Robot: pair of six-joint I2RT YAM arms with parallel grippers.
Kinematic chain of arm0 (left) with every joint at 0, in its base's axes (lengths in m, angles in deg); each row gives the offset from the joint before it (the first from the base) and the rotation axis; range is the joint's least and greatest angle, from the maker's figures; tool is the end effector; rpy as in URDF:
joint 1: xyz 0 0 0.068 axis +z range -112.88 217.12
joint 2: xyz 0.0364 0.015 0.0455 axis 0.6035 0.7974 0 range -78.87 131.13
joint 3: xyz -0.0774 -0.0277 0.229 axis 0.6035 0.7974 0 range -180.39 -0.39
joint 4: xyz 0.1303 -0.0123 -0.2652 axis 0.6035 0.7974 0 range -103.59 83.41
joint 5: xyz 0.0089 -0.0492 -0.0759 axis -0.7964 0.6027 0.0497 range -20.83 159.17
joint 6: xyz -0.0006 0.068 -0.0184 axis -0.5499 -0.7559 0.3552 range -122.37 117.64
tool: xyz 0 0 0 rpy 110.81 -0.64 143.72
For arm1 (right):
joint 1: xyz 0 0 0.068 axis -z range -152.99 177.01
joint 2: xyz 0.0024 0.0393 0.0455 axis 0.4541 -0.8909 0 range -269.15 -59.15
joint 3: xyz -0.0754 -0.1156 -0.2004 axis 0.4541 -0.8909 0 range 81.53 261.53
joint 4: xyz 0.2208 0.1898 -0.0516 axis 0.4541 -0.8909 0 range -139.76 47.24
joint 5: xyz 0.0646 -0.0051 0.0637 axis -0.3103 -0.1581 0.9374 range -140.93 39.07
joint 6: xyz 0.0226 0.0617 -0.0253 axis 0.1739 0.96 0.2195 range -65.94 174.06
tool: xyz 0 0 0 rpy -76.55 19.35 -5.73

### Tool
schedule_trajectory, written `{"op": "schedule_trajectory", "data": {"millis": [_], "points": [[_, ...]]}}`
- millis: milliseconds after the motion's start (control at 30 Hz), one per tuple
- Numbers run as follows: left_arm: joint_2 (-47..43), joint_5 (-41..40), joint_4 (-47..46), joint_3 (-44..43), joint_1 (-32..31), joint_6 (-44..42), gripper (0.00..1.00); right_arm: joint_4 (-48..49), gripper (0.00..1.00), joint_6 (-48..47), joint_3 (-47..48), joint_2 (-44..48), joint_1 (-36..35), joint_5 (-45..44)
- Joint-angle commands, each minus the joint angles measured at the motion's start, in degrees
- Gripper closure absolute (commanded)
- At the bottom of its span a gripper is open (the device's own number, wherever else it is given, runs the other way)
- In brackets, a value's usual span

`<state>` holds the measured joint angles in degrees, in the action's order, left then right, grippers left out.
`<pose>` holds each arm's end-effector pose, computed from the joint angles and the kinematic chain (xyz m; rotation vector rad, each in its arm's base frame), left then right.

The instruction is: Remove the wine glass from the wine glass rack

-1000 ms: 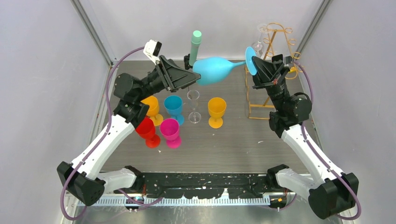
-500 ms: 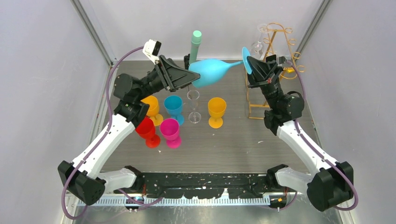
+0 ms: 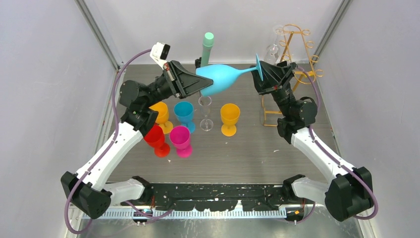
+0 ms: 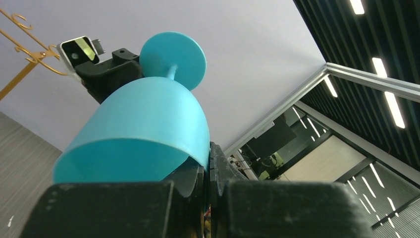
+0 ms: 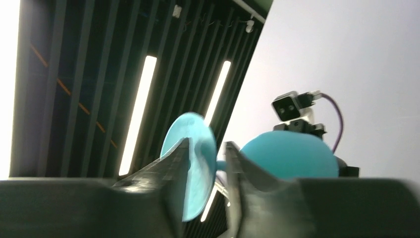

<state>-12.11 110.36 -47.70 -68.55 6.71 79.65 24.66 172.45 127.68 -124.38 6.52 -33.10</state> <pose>0.2424 -0.1861 0.4629 0.2487 1.3657 -2.0444 0.2685 0.1192 0.3864 0.4572 0.9146 2.3787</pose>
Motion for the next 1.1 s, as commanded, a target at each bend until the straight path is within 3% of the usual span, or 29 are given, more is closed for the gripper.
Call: {"op": "schedule_trajectory", "data": {"millis": [0, 33, 100, 167, 267, 367, 467, 533, 633, 800, 1067], "points": [[-2.9, 0.7, 1.0, -0.6, -0.5, -4.8, 1.00, -3.6, 0.50, 0.6, -1.5, 0.6, -0.1, 1.0], [-3.5, 0.3, 3.1, -0.6, -0.5, -6.8, 1.00, -5.0, 0.39, -0.3, -1.7, 1.3, -0.1, 0.6], [-5.2, -0.7, 9.2, -1.1, -0.5, -13.0, 1.00, -8.2, 0.29, -3.5, -2.5, 3.2, -0.1, -0.3], [-7.1, -2.1, 17.9, -2.2, -0.5, -20.0, 1.00, -14.0, 0.26, -7.5, -3.2, 5.6, -0.1, -1.2], [-9.7, -4.7, 33.9, -4.3, -0.5, -31.6, 1.00, -26.9, 0.24, -16.6, -2.7, 11.1, -0.1, -2.8], [-11.7, -5.6, 49.8, -6.3, -0.6, -41.6, 1.00, -47.4, 0.24, -28.5, 0.5, 15.9, -0.1, -6.4], [-12.2, -5.3, 63.1, -9.6, -0.6, -50.0, 1.00, -67.2, 0.25, -38.2, 4.9, 20.8, -0.1, -14.5], [-12.3, -4.3, 69.4, -10.6, -0.8, -53.3, 1.00, -74.0, 0.25, -43.0, 7.3, 22.7, -0.1, -19.3], [-12.0, -2.0, 76.2, -11.7, -1.3, -57.9, 1.00, -78.7, 0.27, -46.8, 8.9, 24.7, -0.1, -23.9], [-9.0, -1.9, 89.3, -14.1, -4.5, -66.9, 1.00, -80.4, 0.29, -48.1, 9.0, 24.8, -0.1, -24.6], [0.3, -20.9, 95.0, -15.9, -20.0, -68.9, 1.00, -81.6, 0.31, -48.2, 9.0, 23.6, -0.1, -23.6]]}}
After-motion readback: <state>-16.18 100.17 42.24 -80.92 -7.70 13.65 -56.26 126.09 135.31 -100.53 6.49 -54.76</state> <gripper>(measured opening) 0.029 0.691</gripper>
